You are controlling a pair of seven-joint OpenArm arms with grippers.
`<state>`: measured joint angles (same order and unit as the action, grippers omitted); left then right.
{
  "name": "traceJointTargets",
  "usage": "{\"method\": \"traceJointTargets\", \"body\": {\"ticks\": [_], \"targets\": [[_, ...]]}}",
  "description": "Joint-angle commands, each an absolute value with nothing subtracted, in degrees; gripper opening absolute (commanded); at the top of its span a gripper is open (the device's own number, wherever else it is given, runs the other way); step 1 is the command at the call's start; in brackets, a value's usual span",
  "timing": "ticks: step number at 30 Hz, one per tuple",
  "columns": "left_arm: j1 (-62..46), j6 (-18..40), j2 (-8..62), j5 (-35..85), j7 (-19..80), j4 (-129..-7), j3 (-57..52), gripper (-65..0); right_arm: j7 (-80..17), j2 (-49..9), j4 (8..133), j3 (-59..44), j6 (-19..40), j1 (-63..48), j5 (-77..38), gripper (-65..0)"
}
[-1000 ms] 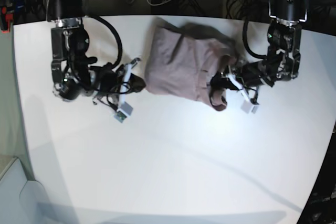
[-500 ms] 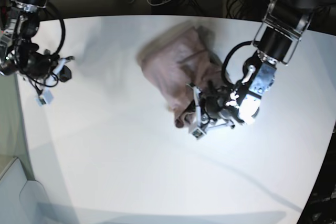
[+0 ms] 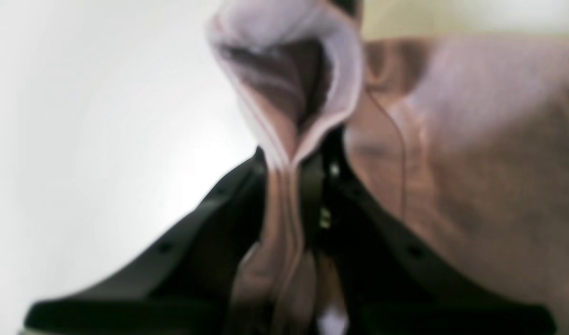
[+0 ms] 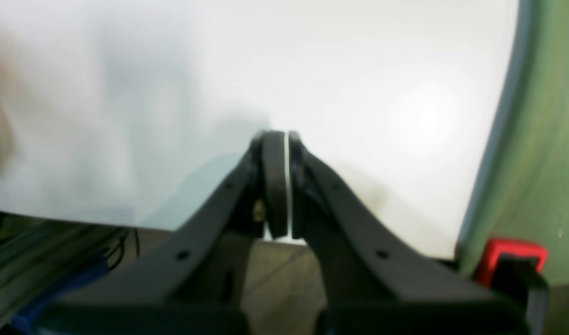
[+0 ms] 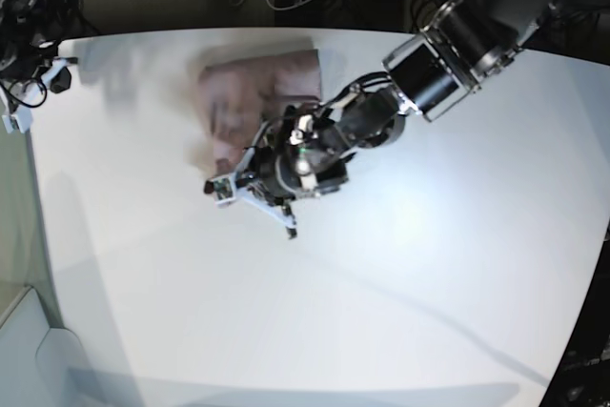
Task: Layout the t-shirt on the table in an organized manner, then fold the t-shirt properly
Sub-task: 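Press and flatten the folded bundle with the left gripper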
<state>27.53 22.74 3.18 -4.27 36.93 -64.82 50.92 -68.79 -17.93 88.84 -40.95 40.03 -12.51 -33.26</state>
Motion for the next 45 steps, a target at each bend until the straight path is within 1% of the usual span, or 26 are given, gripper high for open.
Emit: {"method": "traceJointTargets", "body": {"ticks": [1, 7, 16, 17, 19, 23, 25, 28, 32, 34, 40, 45], "targets": [[28.9, 22.8, 2.3, -6.0, 36.3, -65.5, 51.7, -64.9, -67.9, -18.9, 89.8, -41.8, 40.0, -12.8, -33.8, -65.0], [29.1, 22.8, 0.7, -14.1, 36.2, -64.3, 54.4, -64.9, -68.1, -17.7, 89.9, -44.0, 40.0, -13.7, -33.8, -65.0], [29.1, 22.8, 1.9, -14.8, 36.4, -64.1, 54.0, -64.6, -68.4, -17.7, 89.9, -43.7, 40.0, -13.8, -33.8, -65.0], [29.1, 22.8, 2.2, -14.7, 36.3, -64.1, 54.0, -63.2, -68.4, -17.6, 89.9, -43.6, 40.0, -13.8, -33.8, -65.0], [29.0, 22.8, 2.4, -14.8, 36.2, -64.1, 54.0, -58.5, -68.4, -17.6, 89.9, -43.6, 40.0, -13.8, -33.8, -65.0], [29.0, 22.8, 2.5, -14.8, 36.2, -64.7, 54.0, -43.6, -68.4, -17.6, 89.9, -43.6, 40.0, -13.8, -33.8, -65.0], [29.1, 22.7, 2.5, -14.9, 36.2, -64.9, 54.0, -37.9, -68.4, -17.6, 89.9, -43.6, 40.0, -13.8, -33.8, -65.0], [29.9, 22.7, 2.5, -14.9, 36.2, -64.9, 54.0, -32.3, -68.4, -17.6, 89.9, -43.6, 40.0, -13.8, -33.8, -65.0], [31.2, 22.7, 2.6, -14.9, 36.2, -65.4, 54.0, -28.3, -68.4, -17.6, 89.9, -43.6, 40.0, -13.8, -33.8, -65.0], [31.9, 22.7, 3.1, -14.9, 36.4, -66.7, 54.0, -27.4, -68.4, -17.6, 89.9, -43.6, 40.0, -13.8, -33.8, -65.0], [34.3, 22.7, 4.3, -14.9, 36.8, -71.4, 53.8, -27.3, -68.4, -17.6, 89.9, -43.6, 40.0, -13.8, -33.8, -65.0], [34.3, 22.7, 4.6, -14.9, 36.4, -73.5, 48.1, -27.3, -68.4, -17.6, 89.9, -43.6, 40.0, -13.7, -33.8, -65.0]]}}
